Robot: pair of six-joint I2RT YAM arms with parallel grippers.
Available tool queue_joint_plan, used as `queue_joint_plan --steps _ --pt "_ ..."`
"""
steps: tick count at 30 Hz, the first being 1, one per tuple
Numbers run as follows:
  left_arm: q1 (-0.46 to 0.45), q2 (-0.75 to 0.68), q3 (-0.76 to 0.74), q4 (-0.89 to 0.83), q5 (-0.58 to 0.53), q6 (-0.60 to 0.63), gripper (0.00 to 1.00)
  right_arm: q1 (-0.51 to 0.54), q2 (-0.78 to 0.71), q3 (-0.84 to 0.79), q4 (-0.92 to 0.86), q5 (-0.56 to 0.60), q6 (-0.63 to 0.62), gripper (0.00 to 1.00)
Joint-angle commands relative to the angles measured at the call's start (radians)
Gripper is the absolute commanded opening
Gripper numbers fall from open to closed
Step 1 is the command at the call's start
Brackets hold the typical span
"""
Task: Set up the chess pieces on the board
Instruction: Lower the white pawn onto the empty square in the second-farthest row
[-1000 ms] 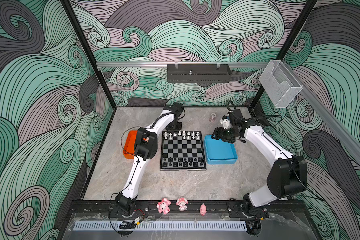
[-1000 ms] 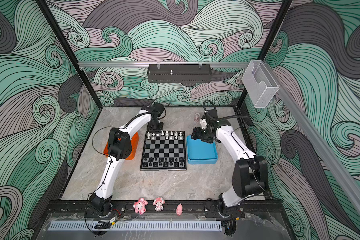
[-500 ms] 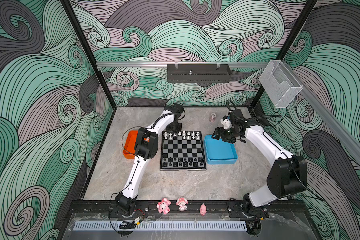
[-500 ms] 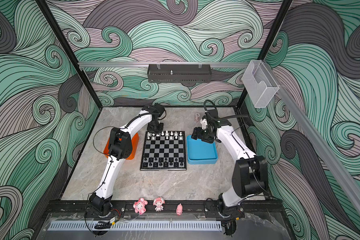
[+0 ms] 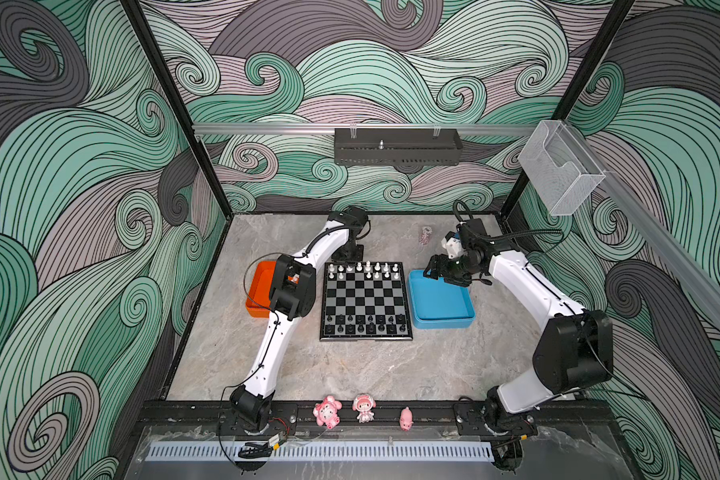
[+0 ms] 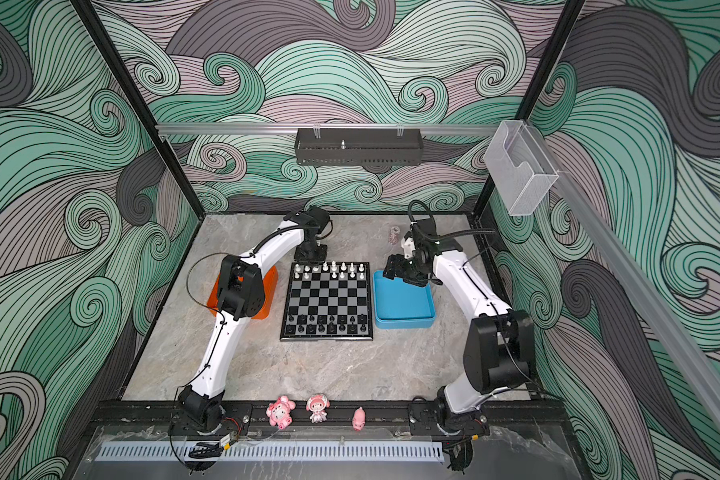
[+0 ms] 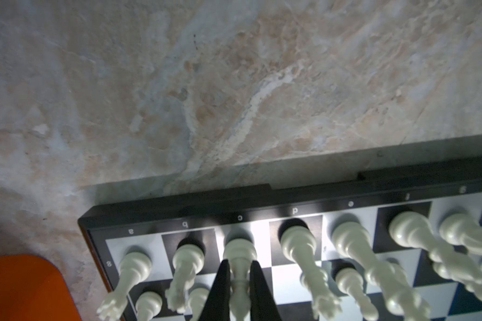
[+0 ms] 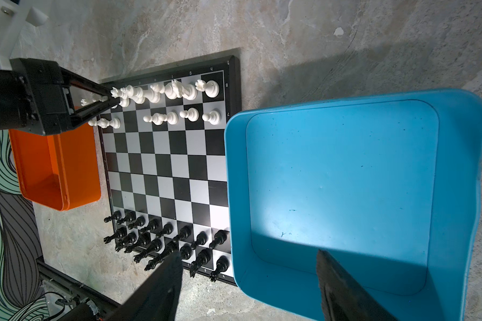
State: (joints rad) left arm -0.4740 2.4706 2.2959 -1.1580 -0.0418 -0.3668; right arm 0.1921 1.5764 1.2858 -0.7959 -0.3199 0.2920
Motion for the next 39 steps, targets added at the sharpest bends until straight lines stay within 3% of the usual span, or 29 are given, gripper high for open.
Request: queue_joint_plan --steps 1,24,39 --pt "-0.006 0.015 0.038 -0.004 -0.017 0.006 0.13 -0.007 0.012 0.014 0.002 -0.009 0.004 0.76" --pt "-0.005 0.018 0.038 -0.008 -0.001 0.002 0.21 -0.008 0.014 0.012 0.001 -0.013 0.006 0.76" --pt "-0.005 0.013 0.038 0.009 0.014 -0.003 0.17 -0.01 0.015 0.013 0.002 -0.016 0.006 0.76"
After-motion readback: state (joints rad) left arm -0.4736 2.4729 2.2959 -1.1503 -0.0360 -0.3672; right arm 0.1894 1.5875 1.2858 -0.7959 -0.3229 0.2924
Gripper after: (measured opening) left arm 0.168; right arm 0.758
